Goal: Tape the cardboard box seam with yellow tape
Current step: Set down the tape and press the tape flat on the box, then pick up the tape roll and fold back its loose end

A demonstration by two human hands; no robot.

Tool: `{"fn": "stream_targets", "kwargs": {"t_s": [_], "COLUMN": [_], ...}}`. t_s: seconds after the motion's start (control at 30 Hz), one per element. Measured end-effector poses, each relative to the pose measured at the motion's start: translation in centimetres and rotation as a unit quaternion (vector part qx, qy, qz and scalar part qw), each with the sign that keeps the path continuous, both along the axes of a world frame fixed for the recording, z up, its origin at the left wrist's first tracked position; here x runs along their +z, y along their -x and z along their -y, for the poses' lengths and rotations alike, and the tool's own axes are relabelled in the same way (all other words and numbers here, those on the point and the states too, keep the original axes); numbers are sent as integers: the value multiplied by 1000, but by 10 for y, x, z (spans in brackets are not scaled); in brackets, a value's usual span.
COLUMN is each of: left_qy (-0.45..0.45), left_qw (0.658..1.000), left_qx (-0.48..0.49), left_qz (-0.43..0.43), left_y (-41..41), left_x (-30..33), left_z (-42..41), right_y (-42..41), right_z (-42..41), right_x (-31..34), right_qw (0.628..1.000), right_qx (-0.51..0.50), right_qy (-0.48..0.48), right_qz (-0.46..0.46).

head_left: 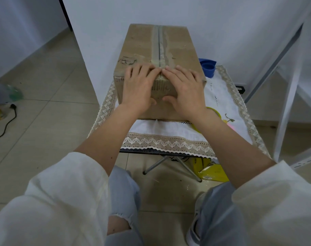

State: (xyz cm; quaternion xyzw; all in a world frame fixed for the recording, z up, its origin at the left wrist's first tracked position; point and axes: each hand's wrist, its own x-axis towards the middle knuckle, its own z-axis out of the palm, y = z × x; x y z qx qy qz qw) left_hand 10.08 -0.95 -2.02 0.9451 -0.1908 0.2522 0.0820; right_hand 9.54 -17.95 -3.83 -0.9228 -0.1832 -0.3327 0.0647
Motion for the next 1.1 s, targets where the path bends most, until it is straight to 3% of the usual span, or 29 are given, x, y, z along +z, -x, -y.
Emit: {"fn": "stream_targets", "kwargs": {"t_s": [0.2,0.37,0.53,0.63,0.87,1.1], "left_qy": [0,31,131,161,190,190], "left_qw": [1000,999,979,955,948,950], "left_qx": [7,-3,-108,-195,-256,-209], "left_qz": [-5,-19,113,154,-16,-132], "left_y": [4,13,37,50,64,36], "left_x": [1,0,-10,-21,-58,-84], "left_z": [4,12,38,60,125,174], "right_y": [7,17,41,57,74,53], "right_z": [3,18,54,87,152,183], "right_x": [10,11,0,-10,-32,-54], "right_qw": [998,999,988,984,942,907], "right_qx": [2,23,34,-1,-141,-202], "right_qy": [18,-37,-115,-153,-275,-312], "right_qz": [-58,1,97,92,-129,-199]}}
